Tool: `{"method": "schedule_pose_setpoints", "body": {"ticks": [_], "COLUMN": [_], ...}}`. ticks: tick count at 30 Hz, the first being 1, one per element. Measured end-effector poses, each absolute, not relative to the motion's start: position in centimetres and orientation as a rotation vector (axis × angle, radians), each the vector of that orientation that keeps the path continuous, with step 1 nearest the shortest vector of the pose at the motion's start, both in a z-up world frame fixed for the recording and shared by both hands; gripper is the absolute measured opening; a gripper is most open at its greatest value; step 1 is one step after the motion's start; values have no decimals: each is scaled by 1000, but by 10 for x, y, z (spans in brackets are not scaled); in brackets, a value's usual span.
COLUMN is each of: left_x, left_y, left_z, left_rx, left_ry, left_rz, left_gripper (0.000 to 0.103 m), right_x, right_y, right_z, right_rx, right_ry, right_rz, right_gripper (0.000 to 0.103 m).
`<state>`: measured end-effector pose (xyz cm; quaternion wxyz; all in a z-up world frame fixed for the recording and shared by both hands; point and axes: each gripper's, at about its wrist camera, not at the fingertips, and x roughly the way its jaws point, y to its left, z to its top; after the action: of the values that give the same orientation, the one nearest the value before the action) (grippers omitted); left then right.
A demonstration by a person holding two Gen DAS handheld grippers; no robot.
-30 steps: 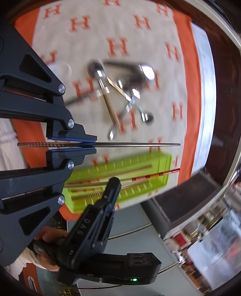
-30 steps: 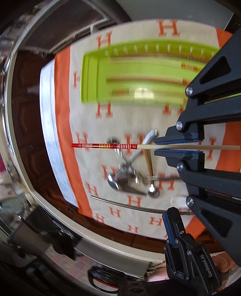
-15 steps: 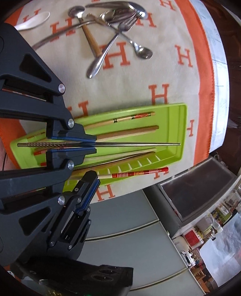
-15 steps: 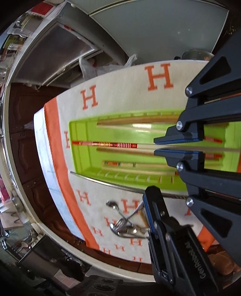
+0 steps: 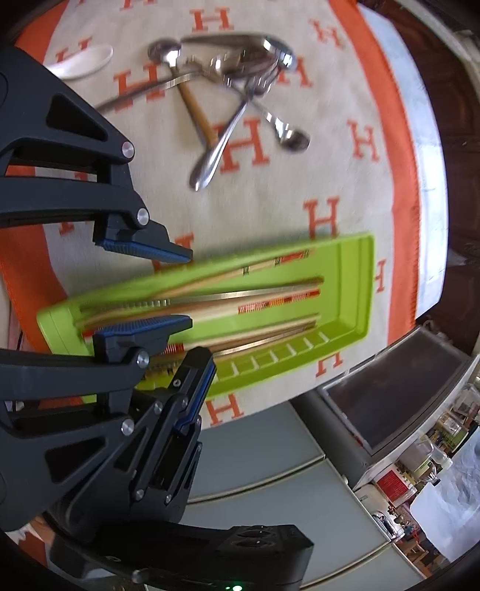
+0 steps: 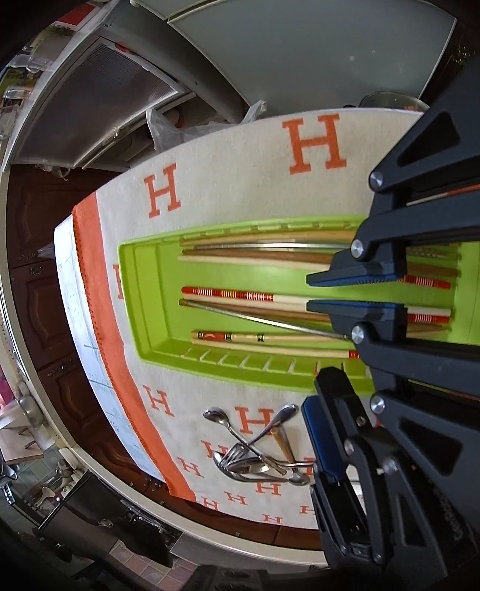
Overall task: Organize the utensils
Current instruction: 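Move both tools back toward the white ceramic spoon and steel spoons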
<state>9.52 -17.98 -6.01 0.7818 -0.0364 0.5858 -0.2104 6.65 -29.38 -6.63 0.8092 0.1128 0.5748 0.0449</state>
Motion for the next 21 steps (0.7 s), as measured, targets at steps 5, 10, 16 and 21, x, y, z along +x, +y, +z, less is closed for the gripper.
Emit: {"method": "schedule_pose_setpoints", "body": {"ticks": [5, 10, 16, 21], "left_x": [86, 77, 66, 58], "left_y": [-153, -123, -79, -43], "left_z": [-47, -37, -34, -38], "left_rx": [-40, 5, -6, -28], "left_ry": [1210, 1167, 1154, 1157], "left_rz": [-405, -348, -287, -230], "left_gripper": [26, 26, 26, 26], "right_x": [63, 59, 55, 52], "right_y": [-284, -273, -261, -244], "right_z": [-64, -60, -57, -51], "right_rx": [250, 262, 269, 251], "right_ry": [1224, 1225, 1227, 1220], "right_rz": [123, 147, 169, 201], "right_gripper": [7, 7, 7, 7]}}
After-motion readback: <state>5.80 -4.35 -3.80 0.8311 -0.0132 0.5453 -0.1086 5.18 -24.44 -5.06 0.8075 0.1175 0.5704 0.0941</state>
